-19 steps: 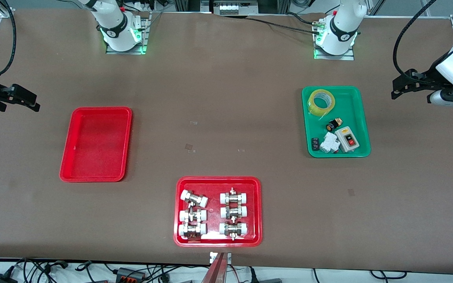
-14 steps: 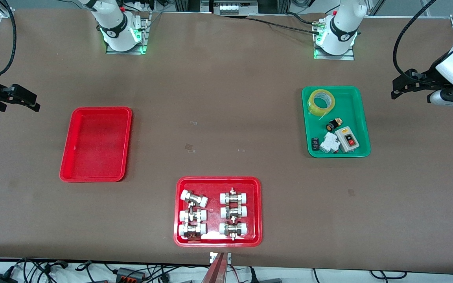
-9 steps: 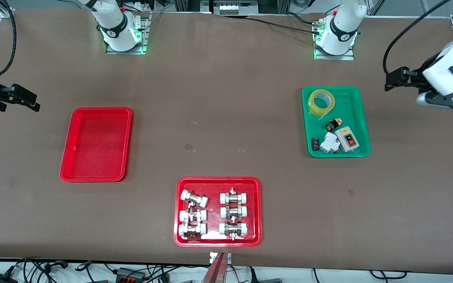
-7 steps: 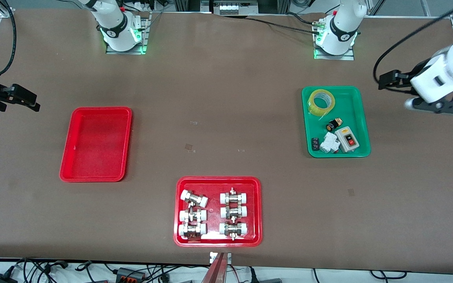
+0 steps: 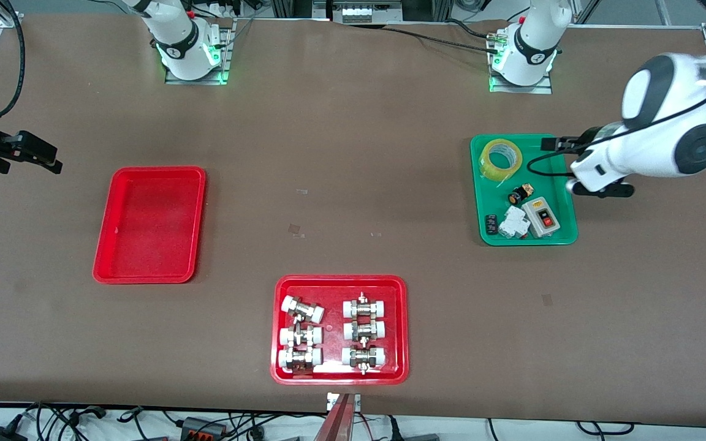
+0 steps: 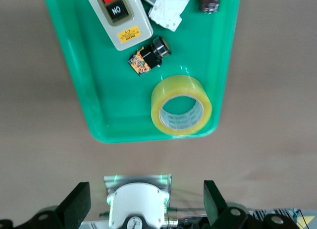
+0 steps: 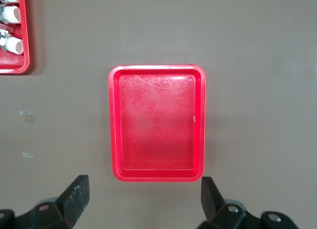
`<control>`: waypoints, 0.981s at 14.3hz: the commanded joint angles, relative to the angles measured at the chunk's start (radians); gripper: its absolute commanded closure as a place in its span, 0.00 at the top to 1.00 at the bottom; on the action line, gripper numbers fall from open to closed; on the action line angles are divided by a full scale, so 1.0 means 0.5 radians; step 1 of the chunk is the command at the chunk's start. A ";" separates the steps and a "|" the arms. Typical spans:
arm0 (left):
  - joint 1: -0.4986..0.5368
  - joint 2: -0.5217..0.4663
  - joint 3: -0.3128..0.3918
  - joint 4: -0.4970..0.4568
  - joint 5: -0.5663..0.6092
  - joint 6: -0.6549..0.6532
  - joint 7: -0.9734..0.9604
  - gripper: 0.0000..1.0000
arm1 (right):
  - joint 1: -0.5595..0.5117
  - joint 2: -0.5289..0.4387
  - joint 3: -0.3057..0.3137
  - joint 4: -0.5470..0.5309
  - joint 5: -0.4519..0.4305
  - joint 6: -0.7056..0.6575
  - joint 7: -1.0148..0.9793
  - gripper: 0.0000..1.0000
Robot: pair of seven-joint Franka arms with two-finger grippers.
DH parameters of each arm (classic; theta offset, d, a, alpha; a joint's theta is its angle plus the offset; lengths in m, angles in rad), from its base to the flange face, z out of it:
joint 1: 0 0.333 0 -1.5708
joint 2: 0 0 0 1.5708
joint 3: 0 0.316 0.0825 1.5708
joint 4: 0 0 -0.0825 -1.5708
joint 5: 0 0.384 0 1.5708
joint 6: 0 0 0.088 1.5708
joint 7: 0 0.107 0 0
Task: Left arm passes tape to right arm into tray
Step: 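Lower the left gripper and grasp the clear tape roll by its rim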
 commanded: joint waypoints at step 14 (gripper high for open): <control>0.007 0.266 -0.009 -0.744 -0.285 1.029 0.025 0.42 | -0.029 -0.017 0.023 -0.009 -0.011 -0.015 -0.026 1.00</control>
